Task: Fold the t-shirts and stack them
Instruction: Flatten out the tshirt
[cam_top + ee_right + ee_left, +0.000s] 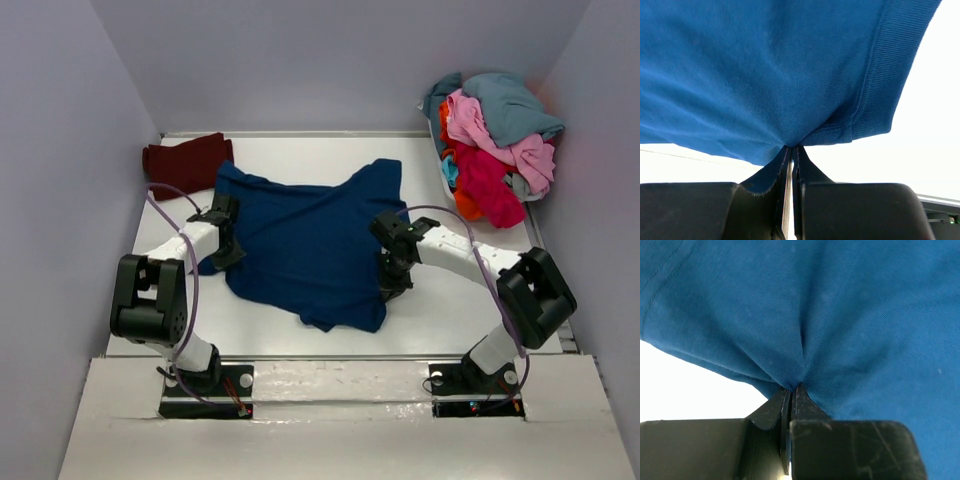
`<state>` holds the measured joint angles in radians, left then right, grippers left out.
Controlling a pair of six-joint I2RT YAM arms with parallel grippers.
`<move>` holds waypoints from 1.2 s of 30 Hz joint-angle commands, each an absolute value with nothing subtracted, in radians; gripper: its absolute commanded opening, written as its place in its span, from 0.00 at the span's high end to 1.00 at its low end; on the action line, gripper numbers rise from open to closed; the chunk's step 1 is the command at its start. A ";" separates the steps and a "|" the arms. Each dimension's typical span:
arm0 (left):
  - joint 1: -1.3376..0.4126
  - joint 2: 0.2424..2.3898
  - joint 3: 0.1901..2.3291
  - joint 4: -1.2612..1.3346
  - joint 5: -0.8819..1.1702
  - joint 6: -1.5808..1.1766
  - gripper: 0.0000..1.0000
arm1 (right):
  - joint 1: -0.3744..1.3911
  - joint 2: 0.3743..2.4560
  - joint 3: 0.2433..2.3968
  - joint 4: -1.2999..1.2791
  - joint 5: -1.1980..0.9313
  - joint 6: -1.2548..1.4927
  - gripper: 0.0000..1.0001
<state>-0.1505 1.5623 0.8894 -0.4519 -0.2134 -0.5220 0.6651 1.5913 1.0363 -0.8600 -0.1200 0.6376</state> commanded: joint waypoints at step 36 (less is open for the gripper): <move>-0.275 1.381 0.922 -0.686 -0.150 -0.606 0.29 | 0.512 1.425 0.977 -0.936 -0.124 0.617 0.28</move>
<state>-0.2733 1.3891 0.8173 -0.6453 -0.0624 -0.6346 0.5110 1.4418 0.8963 -0.8940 -0.1570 0.6357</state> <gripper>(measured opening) 0.679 0.703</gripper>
